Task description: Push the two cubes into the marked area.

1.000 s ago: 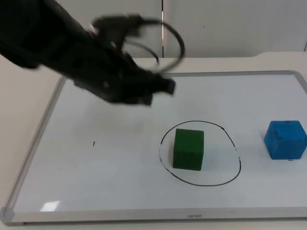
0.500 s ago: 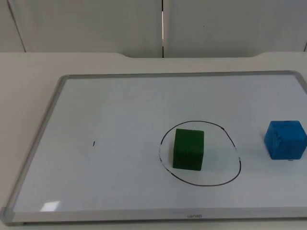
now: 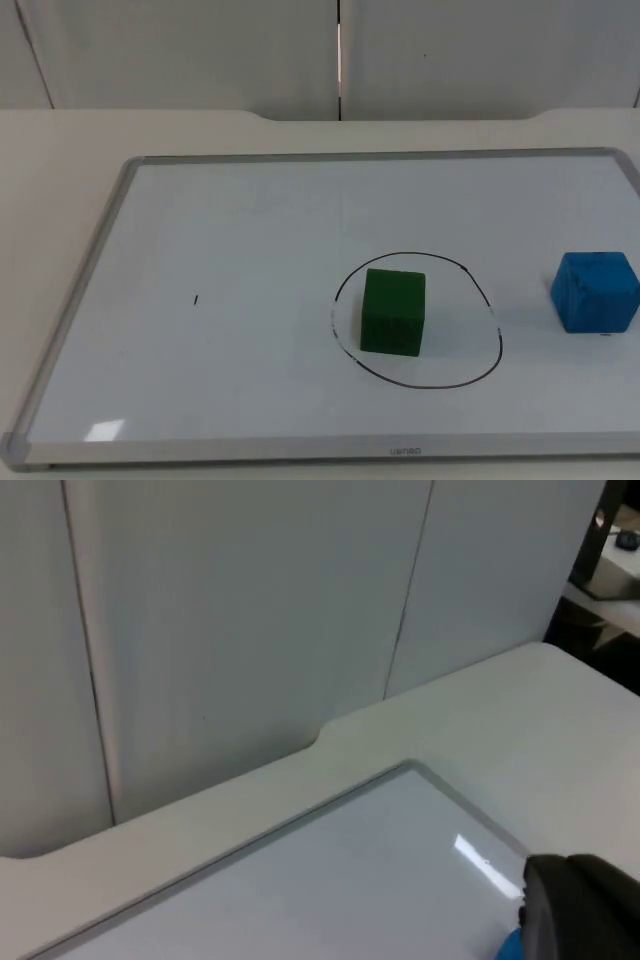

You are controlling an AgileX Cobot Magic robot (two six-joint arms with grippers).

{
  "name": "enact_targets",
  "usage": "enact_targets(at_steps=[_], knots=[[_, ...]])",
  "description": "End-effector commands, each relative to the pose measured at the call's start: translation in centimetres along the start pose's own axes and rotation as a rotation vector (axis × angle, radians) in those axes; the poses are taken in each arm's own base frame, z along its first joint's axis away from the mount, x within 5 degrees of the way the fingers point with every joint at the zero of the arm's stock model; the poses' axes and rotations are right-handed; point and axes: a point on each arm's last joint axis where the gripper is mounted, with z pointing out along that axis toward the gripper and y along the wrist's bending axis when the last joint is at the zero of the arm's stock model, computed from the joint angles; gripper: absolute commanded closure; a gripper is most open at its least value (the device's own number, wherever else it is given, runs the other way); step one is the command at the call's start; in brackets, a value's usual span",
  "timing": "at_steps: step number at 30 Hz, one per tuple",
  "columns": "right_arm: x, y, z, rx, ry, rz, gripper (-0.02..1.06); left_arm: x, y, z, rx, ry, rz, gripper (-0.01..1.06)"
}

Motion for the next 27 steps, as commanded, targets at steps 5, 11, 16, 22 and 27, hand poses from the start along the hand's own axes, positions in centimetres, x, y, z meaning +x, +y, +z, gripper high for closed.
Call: enact_targets(at_steps=[5, 11, 16, 22, 27], knots=[[0.1, 0.0, 0.0, 0.006, -0.004, 0.002, -0.01, -0.3, -1.3, -3.8, 0.004, 0.011, 0.049, 1.05], [0.1, 0.0, 0.0, 0.006, -0.004, 0.002, -0.01, 0.7, -2.4, -7.3, 0.002, 0.034, 0.043, 1.05], [0.1, 0.0, 0.0, 0.006, -0.004, 0.002, -0.01, 3.0, -2.9, -10.1, -0.017, 0.003, 0.047, 1.05], [0.1, 0.0, 0.0, 0.006, -0.004, 0.002, -0.01, 6.4, -3.6, -13.3, -0.039, 0.013, 0.047, 1.05], [0.1, 0.0, 0.0, 0.006, -0.004, 0.002, -0.01, 8.7, -4.0, -16.2, -0.073, 0.046, 0.085, 1.05]])
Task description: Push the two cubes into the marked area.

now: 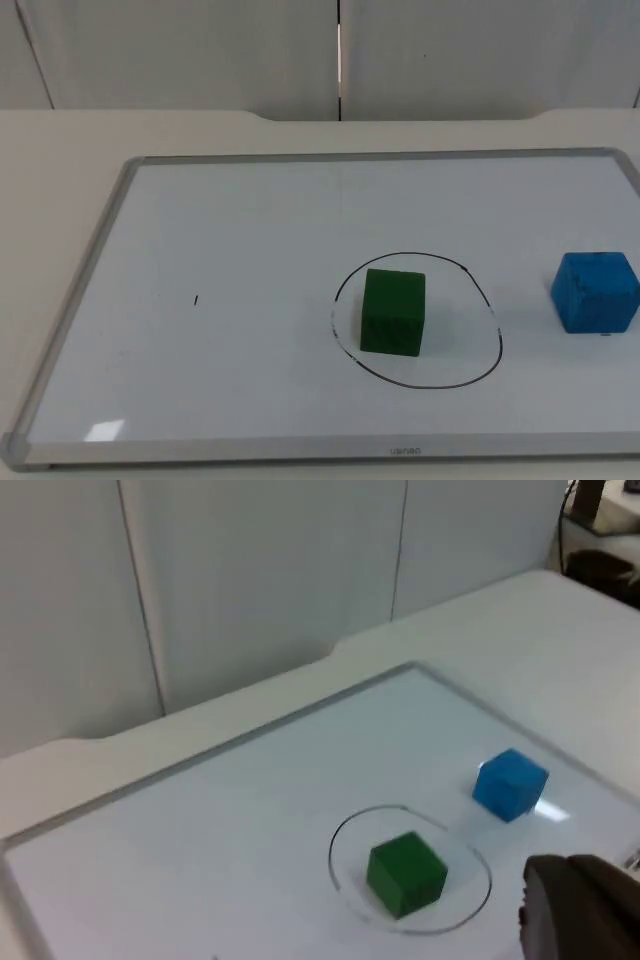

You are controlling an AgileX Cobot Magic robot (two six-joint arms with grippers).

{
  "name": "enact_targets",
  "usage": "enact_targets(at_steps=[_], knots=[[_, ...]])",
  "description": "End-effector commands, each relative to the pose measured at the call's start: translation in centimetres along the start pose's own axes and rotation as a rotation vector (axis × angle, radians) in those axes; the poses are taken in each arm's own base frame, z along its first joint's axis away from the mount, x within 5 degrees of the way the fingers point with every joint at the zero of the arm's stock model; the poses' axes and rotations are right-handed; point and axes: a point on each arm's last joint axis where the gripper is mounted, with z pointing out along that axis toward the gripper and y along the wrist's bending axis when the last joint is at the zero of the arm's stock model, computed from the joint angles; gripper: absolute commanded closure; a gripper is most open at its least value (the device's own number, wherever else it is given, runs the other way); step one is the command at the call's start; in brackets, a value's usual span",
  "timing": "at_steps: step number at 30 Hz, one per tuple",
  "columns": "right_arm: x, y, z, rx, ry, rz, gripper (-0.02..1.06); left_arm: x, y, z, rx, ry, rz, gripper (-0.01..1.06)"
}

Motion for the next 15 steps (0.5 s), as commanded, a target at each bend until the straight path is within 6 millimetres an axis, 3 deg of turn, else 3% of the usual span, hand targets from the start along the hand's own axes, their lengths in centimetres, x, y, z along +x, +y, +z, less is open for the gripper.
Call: enact_targets(at_steps=[1, 9, 15], knots=[[0.1, 0.0, 0.0, 0.004, -0.004, 0.005, -0.01, 1.3, -0.2, -1.3, -0.025, 0.02, 0.025, 1.05], [0.1, 0.0, 0.0, 0.012, -0.004, 0.006, -0.01, 4.2, -0.4, -4.6, -0.106, -0.025, 0.033, 1.05], [0.1, 0.0, 0.0, 0.012, -0.004, 0.008, -0.01, 7.2, -0.3, -4.2, -0.106, -0.023, -0.042, 1.05]])
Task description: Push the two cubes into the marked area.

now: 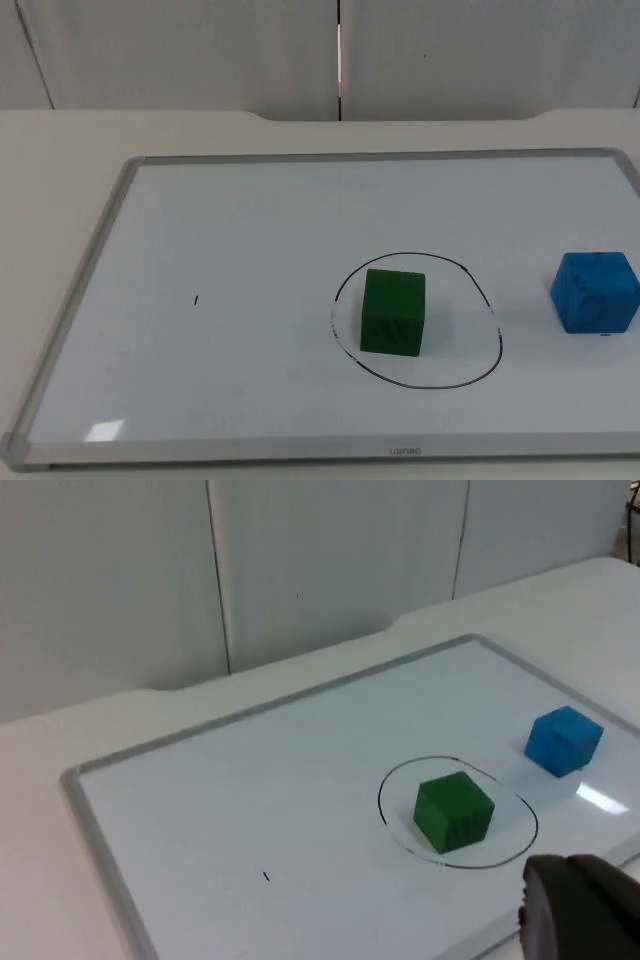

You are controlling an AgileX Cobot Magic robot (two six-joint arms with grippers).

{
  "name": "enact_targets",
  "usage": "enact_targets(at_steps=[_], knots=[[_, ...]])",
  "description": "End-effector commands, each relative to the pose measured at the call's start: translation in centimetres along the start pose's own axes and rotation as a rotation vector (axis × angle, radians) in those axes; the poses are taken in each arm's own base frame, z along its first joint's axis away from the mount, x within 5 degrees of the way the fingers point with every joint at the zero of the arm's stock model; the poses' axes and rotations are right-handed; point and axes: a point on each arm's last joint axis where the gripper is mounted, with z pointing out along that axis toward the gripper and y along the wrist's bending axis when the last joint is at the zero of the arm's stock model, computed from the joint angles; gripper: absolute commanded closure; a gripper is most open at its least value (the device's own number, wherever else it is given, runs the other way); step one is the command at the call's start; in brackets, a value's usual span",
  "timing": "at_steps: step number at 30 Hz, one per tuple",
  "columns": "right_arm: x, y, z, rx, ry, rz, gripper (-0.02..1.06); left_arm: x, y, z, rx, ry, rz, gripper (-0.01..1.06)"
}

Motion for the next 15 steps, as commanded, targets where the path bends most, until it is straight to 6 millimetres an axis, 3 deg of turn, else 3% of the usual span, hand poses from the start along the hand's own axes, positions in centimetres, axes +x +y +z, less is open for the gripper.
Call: enact_targets(at_steps=[1, 15], knots=[[0.1, 0.0, 0.0, 0.012, -0.004, 0.006, -0.01, 1.2, 0.2, 0.2, -0.018, 0.003, -0.013, 1.05], [0.1, 0.0, 0.0, 0.012, -0.004, 0.006, -0.01, 3.5, 1.1, 1.2, -0.098, 0.171, 0.004, 1.05]])
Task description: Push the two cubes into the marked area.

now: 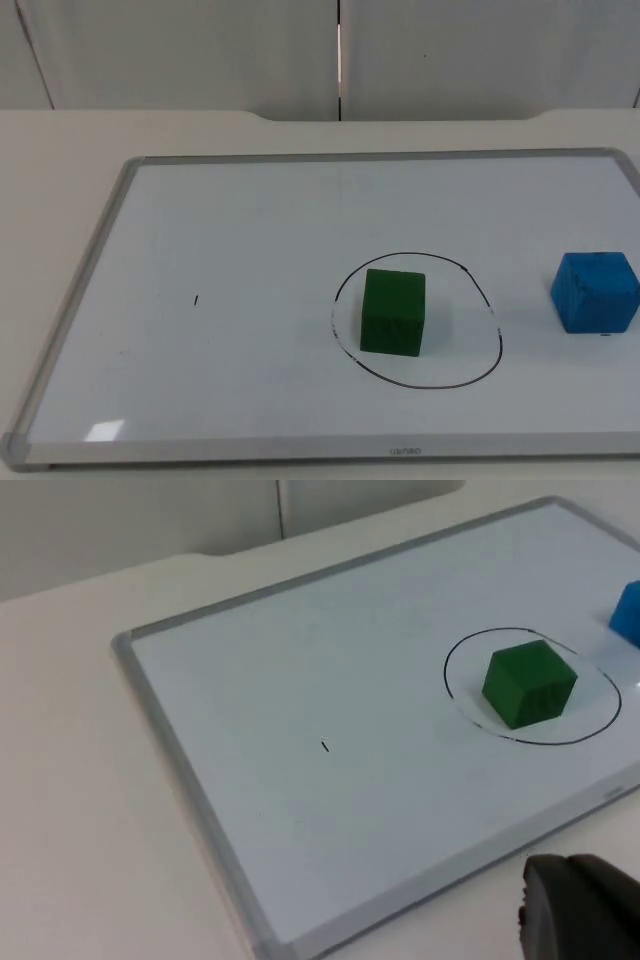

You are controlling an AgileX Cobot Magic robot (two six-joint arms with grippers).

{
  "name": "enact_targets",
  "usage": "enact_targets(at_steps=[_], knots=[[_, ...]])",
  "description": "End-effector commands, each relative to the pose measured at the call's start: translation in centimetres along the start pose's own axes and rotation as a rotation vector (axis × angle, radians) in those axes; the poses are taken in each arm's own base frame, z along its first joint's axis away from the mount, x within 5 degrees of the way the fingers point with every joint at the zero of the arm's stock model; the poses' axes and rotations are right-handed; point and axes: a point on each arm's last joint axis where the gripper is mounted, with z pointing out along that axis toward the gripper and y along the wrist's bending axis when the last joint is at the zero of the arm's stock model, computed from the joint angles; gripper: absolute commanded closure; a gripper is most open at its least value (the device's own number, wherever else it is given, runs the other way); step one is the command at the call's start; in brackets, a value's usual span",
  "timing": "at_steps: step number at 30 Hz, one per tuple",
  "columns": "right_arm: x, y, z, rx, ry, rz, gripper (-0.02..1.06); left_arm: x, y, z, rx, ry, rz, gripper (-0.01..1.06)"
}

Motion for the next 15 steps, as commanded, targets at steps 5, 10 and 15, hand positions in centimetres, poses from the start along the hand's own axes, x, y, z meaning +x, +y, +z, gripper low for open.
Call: enact_targets(at_steps=[5, 10, 15], knots=[[0.06, 0.01, 0.0, 0.006, -0.004, 0.009, -0.01, 0.56, 0.31, 0.35, -0.034, 0.031, -0.005, 1.05], [0.06, 0.16, 0.0, -0.011, -0.005, 0.003, -0.01, 0.56, 0.31, 0.35, -0.034, 0.031, -0.005, 1.05], [0.04, 0.16, 0.0, -0.011, -0.007, 0.003, -0.01, 0.56, 0.31, 0.35, -0.034, 0.031, -0.005, 1.05]])
